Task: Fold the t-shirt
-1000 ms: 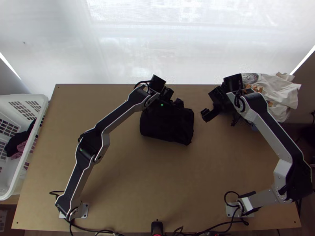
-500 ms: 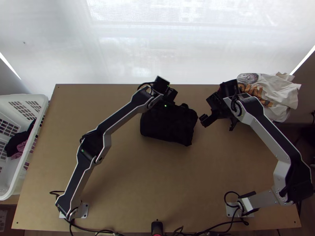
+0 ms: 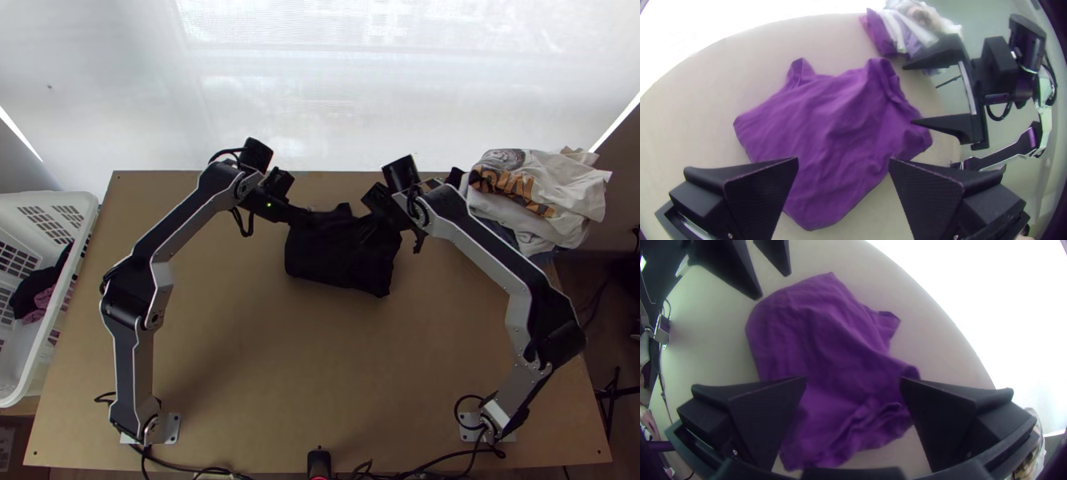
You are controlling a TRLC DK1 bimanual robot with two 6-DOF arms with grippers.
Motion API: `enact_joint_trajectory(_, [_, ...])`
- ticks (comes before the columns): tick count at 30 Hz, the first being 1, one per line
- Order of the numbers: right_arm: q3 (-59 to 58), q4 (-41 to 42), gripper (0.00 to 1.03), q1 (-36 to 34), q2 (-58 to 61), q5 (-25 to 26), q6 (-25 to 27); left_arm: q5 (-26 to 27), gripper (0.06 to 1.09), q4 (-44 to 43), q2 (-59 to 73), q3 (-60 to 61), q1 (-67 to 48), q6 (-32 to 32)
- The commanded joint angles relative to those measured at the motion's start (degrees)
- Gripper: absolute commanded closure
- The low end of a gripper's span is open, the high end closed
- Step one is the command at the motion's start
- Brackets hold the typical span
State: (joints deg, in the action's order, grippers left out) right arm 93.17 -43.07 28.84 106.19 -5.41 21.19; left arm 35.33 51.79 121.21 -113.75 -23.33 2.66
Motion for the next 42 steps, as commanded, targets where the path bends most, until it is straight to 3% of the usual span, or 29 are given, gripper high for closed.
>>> enact_joint_trajectory(1, [-2.9,5.19,0.05,3.94,6.13,-0.04,-0.8,-2.2,0.11,-0.99,1.49,6.79,0.39,1.91])
enact_joint_trajectory(12, [-15.56,13.27,0.05,-1.07,6.13,-0.04,-0.62,-5.01,0.11,-2.48,8.43,4.86,-0.4,2.0])
enact_joint_trajectory(18, [-14.85,14.33,0.05,-1.95,7.36,-0.13,-0.62,-5.62,0.11,-2.13,10.19,3.01,-1.1,1.65])
enact_joint_trajectory(23, [-12.13,13.27,0.05,-0.8,-0.11,-0.04,-0.1,-5.62,0.11,-0.55,6.76,1.52,-1.28,1.04])
enact_joint_trajectory(31, [-13.62,9.32,0.05,4.91,-8.9,0.22,5.26,-5.62,0.1,2.88,-0.71,1.25,0.13,0.24])
enact_joint_trajectory(34, [-17.76,9.85,0.05,8.25,-10.13,3.65,7.46,-5.62,0.1,2.97,-4.14,3.19,0.74,-0.11])
enact_joint_trajectory(38, [-27.34,18.64,0.05,14.49,-12.24,10.07,12.47,-5.62,0.11,2.88,-9.76,6.62,1.27,0.24])
enact_joint_trajectory(42, [-31.47,24.61,0.05,18.71,-11.45,12.35,14.32,-5.71,0.1,2.7,-15.56,11.27,2.5,0.77])
